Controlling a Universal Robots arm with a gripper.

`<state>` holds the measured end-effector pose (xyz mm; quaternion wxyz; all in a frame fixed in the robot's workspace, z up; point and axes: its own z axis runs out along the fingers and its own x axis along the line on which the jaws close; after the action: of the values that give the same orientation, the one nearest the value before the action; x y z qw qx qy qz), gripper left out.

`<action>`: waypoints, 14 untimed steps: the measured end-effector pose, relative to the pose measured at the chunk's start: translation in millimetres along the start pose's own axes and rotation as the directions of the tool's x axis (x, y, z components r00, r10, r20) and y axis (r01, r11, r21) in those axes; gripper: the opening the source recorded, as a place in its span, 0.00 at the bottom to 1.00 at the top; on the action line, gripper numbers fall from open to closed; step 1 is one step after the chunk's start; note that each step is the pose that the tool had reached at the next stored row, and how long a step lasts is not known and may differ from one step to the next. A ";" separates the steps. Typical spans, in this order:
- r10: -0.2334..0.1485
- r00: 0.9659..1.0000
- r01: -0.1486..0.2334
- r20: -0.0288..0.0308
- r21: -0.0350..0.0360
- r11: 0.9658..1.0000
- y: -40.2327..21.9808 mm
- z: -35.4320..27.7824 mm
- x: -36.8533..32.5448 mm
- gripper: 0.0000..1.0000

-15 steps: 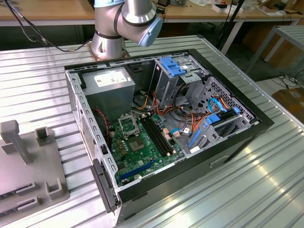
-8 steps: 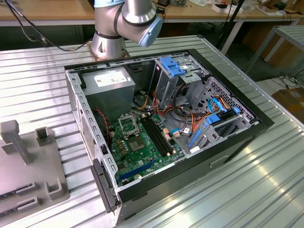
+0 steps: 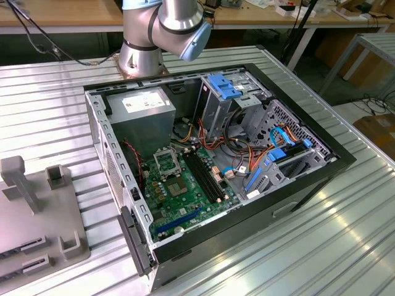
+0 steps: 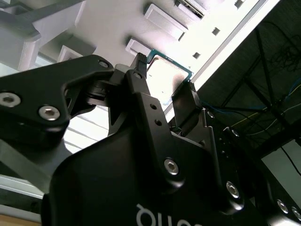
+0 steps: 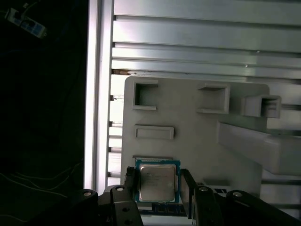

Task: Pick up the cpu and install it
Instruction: 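Pick up the cpu and move it towards the insertion slot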

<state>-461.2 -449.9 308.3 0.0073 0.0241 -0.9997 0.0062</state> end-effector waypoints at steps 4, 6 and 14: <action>0.000 1.000 0.000 0.000 0.000 1.000 0.0 -2.1 0.0 0.47; 0.000 1.000 0.000 0.000 0.000 1.000 0.0 -3.1 0.0 0.47; 0.000 1.000 0.000 0.000 0.000 1.000 -0.1 -7.8 0.1 0.47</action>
<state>-461.2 -450.0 316.1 0.0075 0.0242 -0.9997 0.0062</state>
